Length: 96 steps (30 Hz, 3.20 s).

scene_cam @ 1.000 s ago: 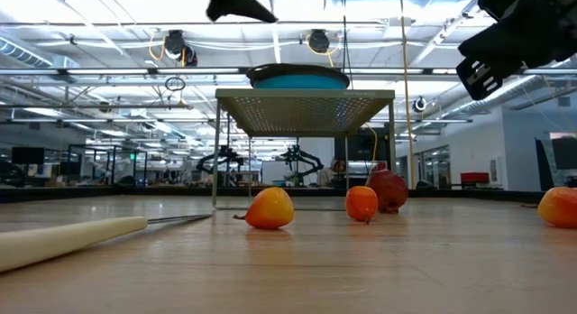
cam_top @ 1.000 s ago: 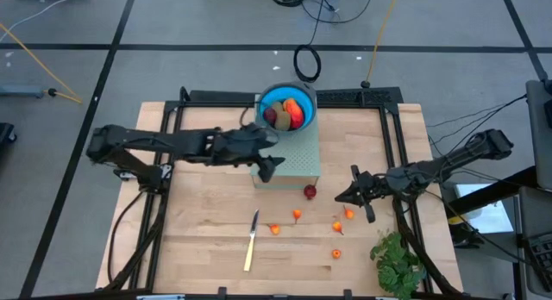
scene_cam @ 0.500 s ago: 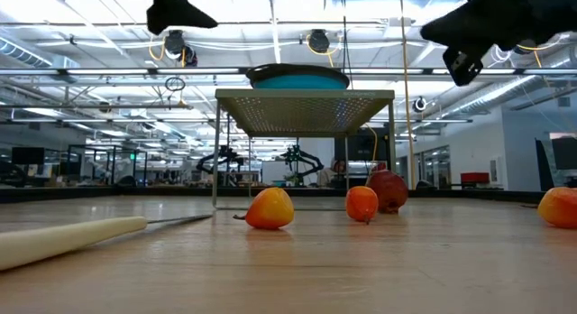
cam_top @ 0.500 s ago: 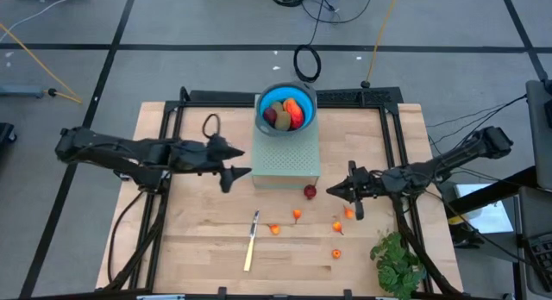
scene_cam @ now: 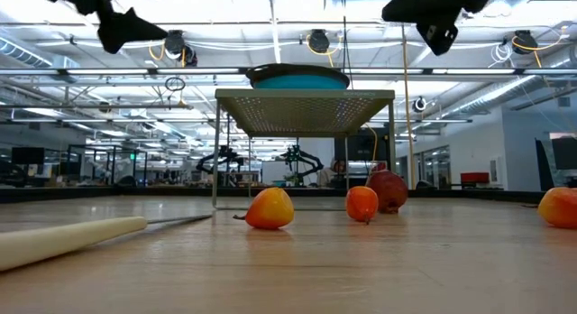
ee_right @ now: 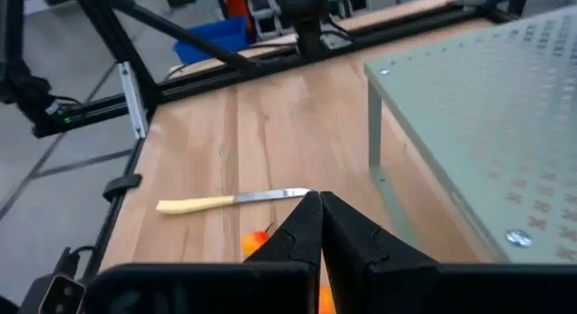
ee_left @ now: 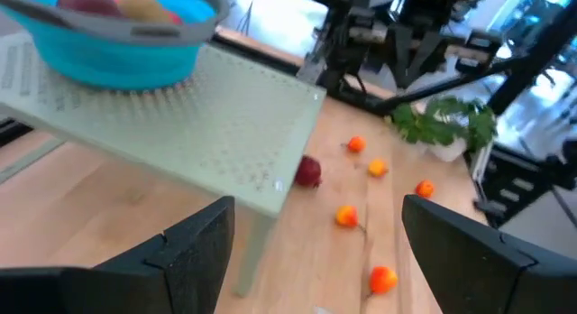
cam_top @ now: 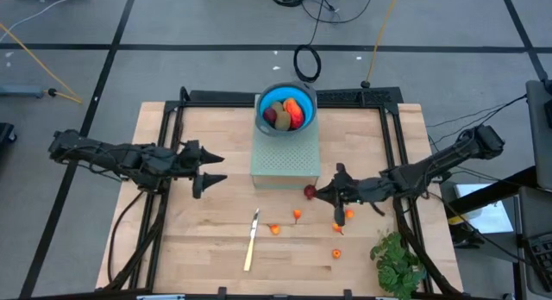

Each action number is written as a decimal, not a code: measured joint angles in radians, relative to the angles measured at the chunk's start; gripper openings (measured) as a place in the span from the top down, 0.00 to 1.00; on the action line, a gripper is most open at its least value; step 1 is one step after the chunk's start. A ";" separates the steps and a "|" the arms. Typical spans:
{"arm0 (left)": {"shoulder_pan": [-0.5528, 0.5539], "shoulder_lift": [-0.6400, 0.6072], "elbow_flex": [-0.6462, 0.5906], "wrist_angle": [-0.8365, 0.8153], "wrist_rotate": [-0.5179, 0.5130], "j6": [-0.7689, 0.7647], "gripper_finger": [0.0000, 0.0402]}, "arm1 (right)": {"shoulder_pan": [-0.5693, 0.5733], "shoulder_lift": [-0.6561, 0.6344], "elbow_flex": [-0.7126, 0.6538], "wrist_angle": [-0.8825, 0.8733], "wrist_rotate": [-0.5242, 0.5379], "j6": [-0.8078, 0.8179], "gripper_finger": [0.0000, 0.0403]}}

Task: Pick & Place Fruit
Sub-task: Put the pomegranate into the blue strainer bowl on the shelf

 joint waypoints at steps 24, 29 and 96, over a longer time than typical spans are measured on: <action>-0.079 -0.290 -0.146 -0.074 0.002 0.082 0.20 | 0.075 0.456 0.589 -0.723 0.019 0.502 1.00; -0.079 -0.332 -0.146 -0.126 0.002 0.082 0.20 | 0.077 0.512 0.625 -0.824 -0.010 0.654 1.00; -0.079 -0.352 -0.146 -0.162 0.000 0.081 0.21 | -0.100 0.552 0.470 -0.798 -0.114 1.110 0.34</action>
